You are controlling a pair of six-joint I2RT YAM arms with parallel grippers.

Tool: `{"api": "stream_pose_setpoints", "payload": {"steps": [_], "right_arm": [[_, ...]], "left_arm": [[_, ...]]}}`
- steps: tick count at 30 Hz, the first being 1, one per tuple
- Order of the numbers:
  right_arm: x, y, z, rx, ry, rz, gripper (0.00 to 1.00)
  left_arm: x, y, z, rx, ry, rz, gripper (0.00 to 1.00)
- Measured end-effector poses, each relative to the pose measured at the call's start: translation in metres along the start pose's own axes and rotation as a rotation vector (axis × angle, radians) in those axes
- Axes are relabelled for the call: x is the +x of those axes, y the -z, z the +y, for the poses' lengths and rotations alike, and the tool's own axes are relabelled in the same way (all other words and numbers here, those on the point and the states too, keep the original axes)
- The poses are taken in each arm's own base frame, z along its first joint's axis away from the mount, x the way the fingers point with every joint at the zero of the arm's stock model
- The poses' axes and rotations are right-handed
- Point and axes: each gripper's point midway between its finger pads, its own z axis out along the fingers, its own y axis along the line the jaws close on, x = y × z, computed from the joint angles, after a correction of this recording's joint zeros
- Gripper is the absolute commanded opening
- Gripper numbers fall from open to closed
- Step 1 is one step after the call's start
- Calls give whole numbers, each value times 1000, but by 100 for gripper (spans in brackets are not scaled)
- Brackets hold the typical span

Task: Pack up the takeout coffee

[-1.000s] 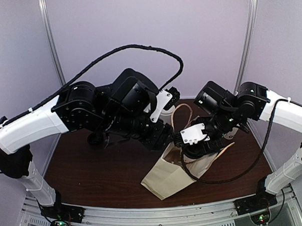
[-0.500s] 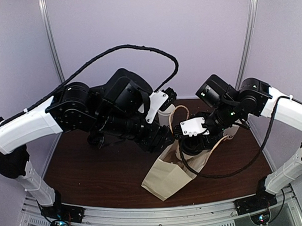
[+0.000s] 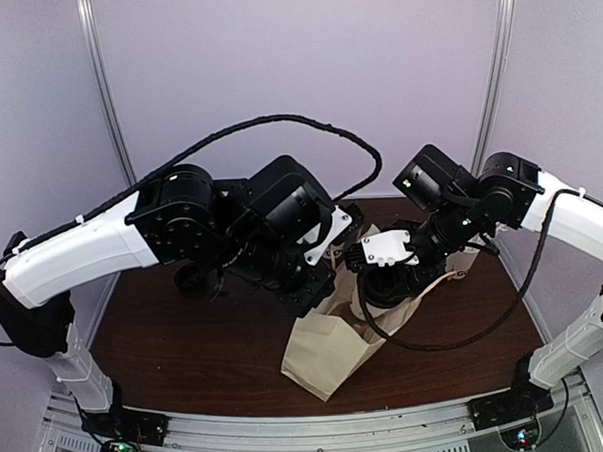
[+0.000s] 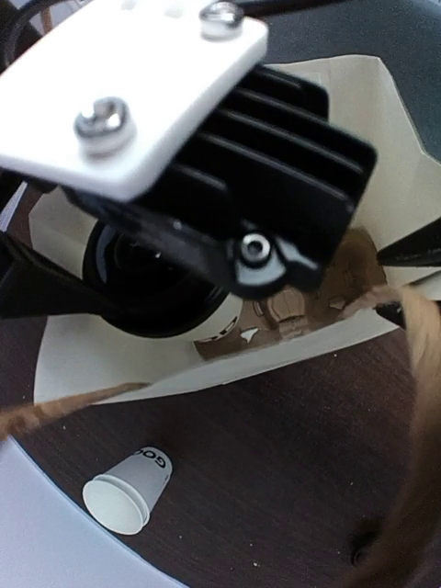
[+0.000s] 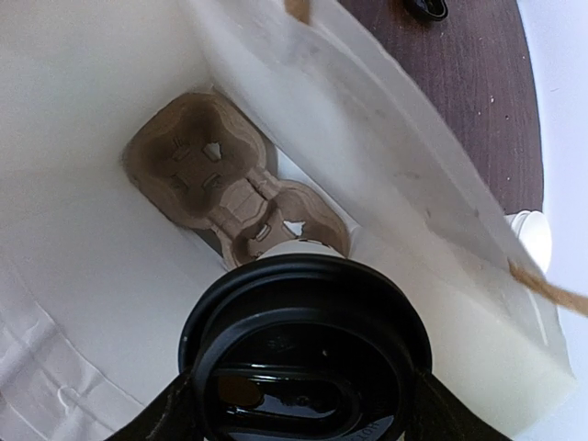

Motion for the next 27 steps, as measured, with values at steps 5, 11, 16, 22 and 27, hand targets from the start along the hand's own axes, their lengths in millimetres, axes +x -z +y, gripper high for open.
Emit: {"api": "stream_pose_setpoints", "payload": {"steps": [5, 11, 16, 22, 27], "right_arm": [[-10, 9, -8, 4, -6, -36, 49], [-19, 5, -9, -25, 5, -51, 48], [-20, 2, -8, -47, 9, -48, 48], [-23, 7, -5, -60, 9, -63, 48], [-25, 9, -2, -75, 13, -81, 48]], "left_arm": [[-6, -1, 16, -41, -49, 12, 0], [-18, 0, 49, -107, -113, -3, 0], [-27, 4, 63, -145, -231, -19, 0], [-32, -5, 62, -151, -387, -51, 0], [-21, -9, 58, -123, -457, -85, 0]]}}
